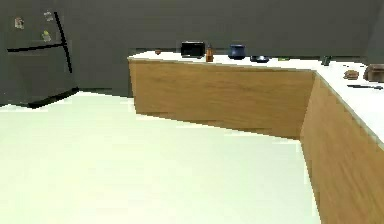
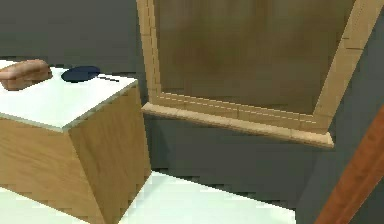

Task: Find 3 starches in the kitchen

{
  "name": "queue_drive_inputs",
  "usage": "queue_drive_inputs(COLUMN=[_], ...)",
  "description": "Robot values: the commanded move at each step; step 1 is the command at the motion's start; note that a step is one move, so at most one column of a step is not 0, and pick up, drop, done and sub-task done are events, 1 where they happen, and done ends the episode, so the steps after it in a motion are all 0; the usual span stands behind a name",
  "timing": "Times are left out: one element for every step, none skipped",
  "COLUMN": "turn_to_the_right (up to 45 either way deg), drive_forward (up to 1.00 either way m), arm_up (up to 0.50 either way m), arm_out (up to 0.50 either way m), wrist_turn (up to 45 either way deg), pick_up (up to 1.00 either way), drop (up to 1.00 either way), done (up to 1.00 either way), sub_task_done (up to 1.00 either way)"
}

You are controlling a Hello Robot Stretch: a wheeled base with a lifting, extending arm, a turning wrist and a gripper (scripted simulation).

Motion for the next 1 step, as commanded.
queue_drive_inputs(turn_to_the_right=[18.0], drive_forward=[0.0], arm_up=[0.0], arm_out=[0.0], wrist_turn=[0.0], pick_up=[0.0], drop=[0.0], done=[0.0], sub_task_done=[0.0])
